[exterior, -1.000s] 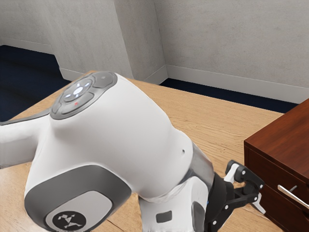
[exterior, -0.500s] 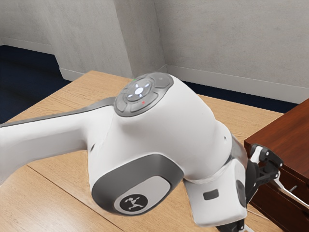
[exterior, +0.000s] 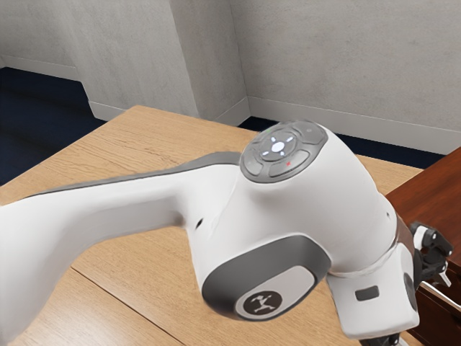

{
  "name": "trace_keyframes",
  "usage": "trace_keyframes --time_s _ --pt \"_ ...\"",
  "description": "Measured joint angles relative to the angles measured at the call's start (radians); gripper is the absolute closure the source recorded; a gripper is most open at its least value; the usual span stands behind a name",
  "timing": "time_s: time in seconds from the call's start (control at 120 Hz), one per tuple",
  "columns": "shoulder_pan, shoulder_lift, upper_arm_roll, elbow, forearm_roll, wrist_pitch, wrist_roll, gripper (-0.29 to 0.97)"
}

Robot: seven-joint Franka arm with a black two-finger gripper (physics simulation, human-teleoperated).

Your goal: Pull the drawer handle with one arm to open the drawer

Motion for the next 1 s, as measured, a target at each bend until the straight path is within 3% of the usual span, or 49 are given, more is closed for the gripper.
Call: trace_keyframes --time_s 1.0 --pt "-0.012 0.065 -0.002 0.015 -0.009 0.009 -0.045 0.02"
